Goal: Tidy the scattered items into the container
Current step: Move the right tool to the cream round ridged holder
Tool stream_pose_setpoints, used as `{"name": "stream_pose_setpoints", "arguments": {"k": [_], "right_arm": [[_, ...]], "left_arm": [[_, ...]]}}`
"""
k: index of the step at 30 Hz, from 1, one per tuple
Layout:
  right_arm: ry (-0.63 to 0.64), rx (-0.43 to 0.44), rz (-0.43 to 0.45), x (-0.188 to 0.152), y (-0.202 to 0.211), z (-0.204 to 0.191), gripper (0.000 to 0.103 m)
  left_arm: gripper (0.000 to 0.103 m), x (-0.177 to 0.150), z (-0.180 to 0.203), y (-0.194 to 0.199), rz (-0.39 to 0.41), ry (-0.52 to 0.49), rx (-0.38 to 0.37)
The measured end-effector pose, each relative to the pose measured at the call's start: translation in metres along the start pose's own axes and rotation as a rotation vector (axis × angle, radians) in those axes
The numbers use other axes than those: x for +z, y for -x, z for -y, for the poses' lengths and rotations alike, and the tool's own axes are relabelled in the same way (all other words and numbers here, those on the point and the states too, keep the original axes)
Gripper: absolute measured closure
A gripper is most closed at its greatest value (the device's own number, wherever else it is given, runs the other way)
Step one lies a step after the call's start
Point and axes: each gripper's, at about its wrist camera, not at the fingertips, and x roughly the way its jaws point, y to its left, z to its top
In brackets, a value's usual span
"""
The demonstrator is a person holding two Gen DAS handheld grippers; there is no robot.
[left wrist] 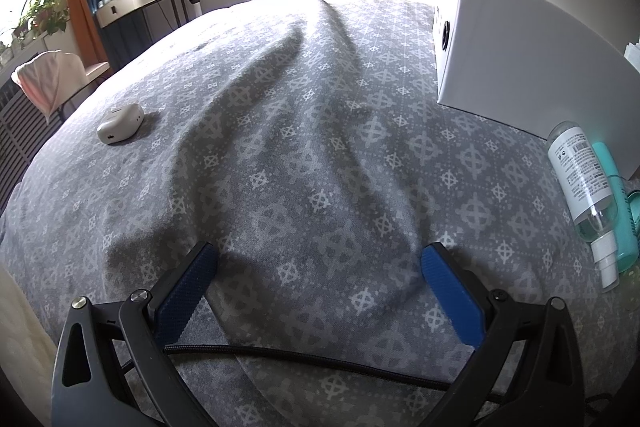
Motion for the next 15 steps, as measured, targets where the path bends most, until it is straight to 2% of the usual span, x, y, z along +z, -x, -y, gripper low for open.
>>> {"name": "stream_pose_setpoints", "arguments": {"k": [3, 9, 11, 13, 15], "right_arm": [[0.003, -0.029, 0.011, 0.009, -0.011, -0.006, 0.0], [0.1, -0.12, 0.051, 0.009, -0.021, -0.02, 0.0], [0.116, -0.114, 0.073, 0.005, -0.016, -0.019, 0.006], [0.11, -0.102, 0.091, 0.002, -0.009, -0.016, 0.025], [0.101, -0.075, 0.096, 0.0, -0.002, -0.012, 0.037]], "left_arm": [[0.0, 0.0, -0.001, 0.0, 0.0, -0.001, 0.001], [0.0, 0.0, 0.0, -0.001, 0.0, -0.001, 0.001], [0.0, 0.0, 0.0, -0.001, 0.0, -0.001, 0.001], [0.0, 0.001, -0.001, -0.002, 0.001, -0.001, 0.001], [0.0, 0.0, -0.001, -0.001, 0.0, -0.001, 0.001]]}}
